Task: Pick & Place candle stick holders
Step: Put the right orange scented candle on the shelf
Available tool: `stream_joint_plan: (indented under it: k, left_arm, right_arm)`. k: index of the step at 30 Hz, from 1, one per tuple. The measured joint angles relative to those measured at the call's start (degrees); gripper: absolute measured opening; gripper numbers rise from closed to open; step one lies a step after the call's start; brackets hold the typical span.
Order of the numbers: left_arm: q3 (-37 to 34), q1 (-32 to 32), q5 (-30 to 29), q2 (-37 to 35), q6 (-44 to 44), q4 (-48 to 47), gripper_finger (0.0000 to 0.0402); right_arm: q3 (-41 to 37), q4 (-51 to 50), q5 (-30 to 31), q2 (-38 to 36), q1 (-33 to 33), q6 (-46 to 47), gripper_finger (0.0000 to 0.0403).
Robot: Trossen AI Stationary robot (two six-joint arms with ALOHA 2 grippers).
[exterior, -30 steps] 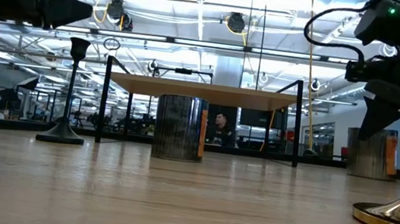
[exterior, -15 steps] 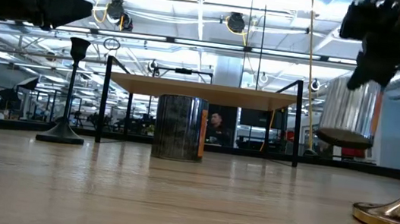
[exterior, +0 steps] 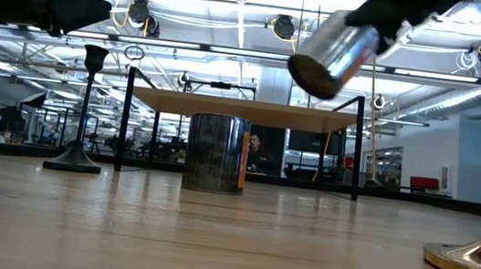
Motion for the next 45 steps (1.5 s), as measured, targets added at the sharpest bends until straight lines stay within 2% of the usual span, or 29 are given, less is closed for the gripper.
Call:
stream_joint_plan:
  k: [5, 9, 11, 14, 19, 25, 34, 40, 45]
  left_arm:
    - [0.0, 0.0, -0.02, -0.02, 0.02, 0.92, 0.0212]
    - [0.0, 0.01, -0.02, -0.02, 0.04, 0.93, 0.0212]
    - [-0.01, 0.0, 0.0, 0.0, 0.04, 0.89, 0.0212]
    - [0.0, 0.02, 0.0, -0.01, 0.04, 0.87, 0.0212]
    - [-0.01, 0.0, 0.0, 0.0, 0.07, 0.85, 0.0212]
    - [0.0, 0.01, 0.0, 0.0, 0.07, 0.85, 0.0212]
    - [0.0, 0.0, 0.0, -0.02, 0.07, 0.8, 0.0212]
    - [-0.02, 0.0, 0.0, 0.0, 0.04, 0.75, 0.0212]
    - [0.0, 0.02, 0.0, 0.0, 0.04, 0.69, 0.0212]
  right_arm:
    - [15.49, -14.46, -0.31, 6.5, -5.72, -9.61, 0.0001]
    - [27.14, -23.93, 5.59, 11.78, -12.54, -13.98, 0.0]
    - [31.14, -26.28, 7.45, 14.1, -16.65, -15.34, 0.0]
    - [35.12, -28.62, 6.82, 17.84, -23.31, -15.94, 0.0]
    - [37.32, -32.71, 6.61, 23.74, -32.41, -16.17, 0.0]
    - [38.02, -35.09, -1.38, 27.9, -38.82, -16.31, 0.0]
    - [38.19, -34.85, -6.03, 28.45, -40.95, -17.8, 0.0002]
    - [38.17, -34.31, -6.57, 28.49, -40.91, -20.48, 0.0004]
    - [38.13, -33.42, -6.57, 28.53, -40.91, -20.27, 0.0028]
